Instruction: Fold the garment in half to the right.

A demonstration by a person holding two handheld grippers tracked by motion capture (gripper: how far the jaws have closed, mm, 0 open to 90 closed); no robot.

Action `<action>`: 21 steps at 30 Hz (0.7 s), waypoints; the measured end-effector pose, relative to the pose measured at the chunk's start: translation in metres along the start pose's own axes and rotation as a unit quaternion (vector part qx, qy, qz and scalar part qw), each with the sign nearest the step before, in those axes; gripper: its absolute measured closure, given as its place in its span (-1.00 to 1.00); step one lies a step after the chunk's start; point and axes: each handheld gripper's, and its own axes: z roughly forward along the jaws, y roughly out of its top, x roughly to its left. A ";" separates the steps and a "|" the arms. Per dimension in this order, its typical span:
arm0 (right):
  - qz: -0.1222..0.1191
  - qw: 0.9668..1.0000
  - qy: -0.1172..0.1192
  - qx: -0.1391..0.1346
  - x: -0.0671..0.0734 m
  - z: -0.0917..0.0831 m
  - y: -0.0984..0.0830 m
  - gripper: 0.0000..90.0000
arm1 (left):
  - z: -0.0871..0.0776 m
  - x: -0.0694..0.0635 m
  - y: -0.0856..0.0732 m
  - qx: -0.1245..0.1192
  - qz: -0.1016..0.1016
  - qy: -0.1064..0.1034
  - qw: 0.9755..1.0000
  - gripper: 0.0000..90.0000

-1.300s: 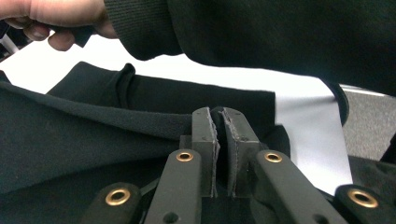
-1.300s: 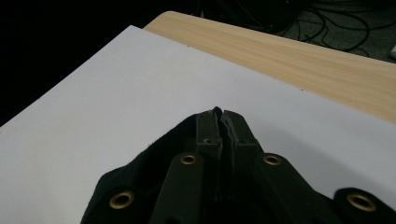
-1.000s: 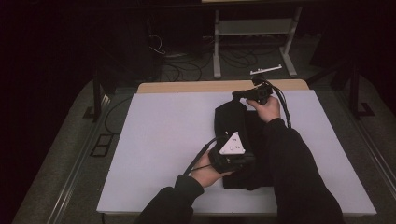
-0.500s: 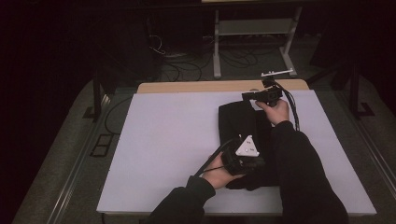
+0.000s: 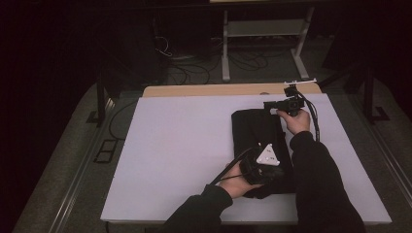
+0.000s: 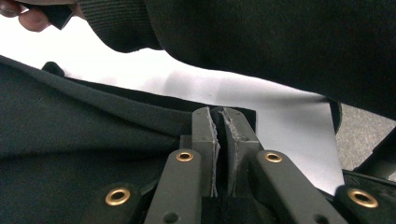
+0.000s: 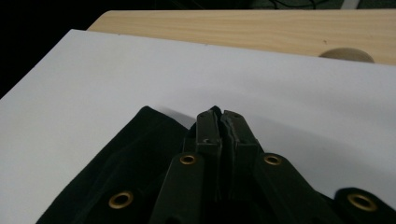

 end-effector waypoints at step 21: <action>0.023 1.000 -0.022 -0.002 -0.024 -0.007 -0.020 0.86 | 0.025 -0.003 0.006 0.005 -0.004 -0.010 1.000 0.84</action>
